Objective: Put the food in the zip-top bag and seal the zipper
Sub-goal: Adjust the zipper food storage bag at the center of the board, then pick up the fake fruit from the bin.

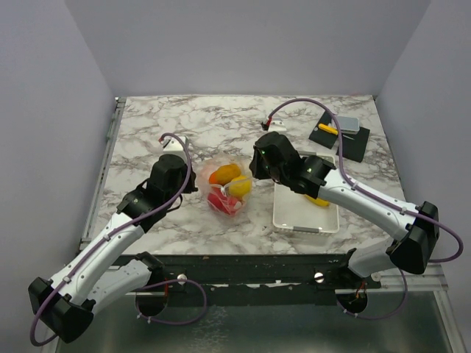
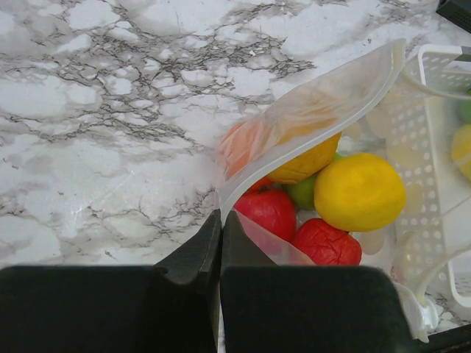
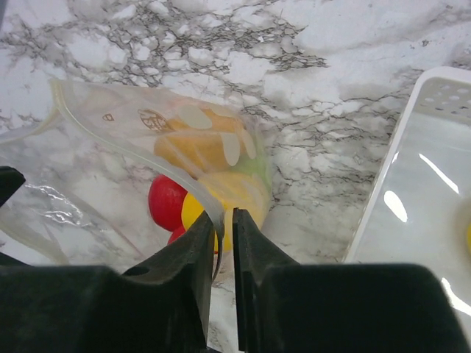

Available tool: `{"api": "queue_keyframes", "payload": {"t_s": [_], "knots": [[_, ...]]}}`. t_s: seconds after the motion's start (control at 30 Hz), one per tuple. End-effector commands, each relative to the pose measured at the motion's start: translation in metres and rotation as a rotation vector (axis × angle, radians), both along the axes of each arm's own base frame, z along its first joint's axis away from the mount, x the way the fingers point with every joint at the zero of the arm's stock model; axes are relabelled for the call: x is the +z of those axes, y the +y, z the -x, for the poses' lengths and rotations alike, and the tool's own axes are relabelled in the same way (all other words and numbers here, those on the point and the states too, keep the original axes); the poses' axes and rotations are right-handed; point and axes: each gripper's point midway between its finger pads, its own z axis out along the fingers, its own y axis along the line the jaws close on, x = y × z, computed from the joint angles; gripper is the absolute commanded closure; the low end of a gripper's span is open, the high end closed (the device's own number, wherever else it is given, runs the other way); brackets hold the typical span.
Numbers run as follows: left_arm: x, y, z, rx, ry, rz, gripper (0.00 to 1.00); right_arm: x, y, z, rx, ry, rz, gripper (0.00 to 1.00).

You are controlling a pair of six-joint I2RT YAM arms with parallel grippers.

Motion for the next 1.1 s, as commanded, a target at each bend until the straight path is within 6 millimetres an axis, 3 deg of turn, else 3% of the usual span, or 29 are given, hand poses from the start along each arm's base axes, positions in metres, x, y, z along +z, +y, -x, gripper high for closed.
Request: {"api": "queue_keyframes", "payload": {"t_s": [0.0,0.27,0.47,0.9,1.07], "knots": [[-0.001,-0.002,0.003,-0.03,-0.011,0.0,1.0,-0.004,0.0,0.004,0.014,0.018,0.002,0.76],[-0.004,-0.001,0.006,-0.034,-0.011,-0.001,1.0,0.018,-0.016,0.007,-0.028,-0.019,-0.005,0.54],[-0.002,-0.001,0.007,-0.039,-0.015,0.004,1.0,0.031,-0.055,0.014,-0.116,-0.067,0.038,0.44],[-0.002,-0.003,0.009,-0.054,-0.014,0.012,1.0,0.005,-0.134,0.03,-0.329,-0.071,0.226,0.36],[-0.003,-0.004,0.01,-0.06,-0.011,0.016,1.0,-0.012,-0.154,0.028,-0.406,-0.059,0.292,0.27]]}}
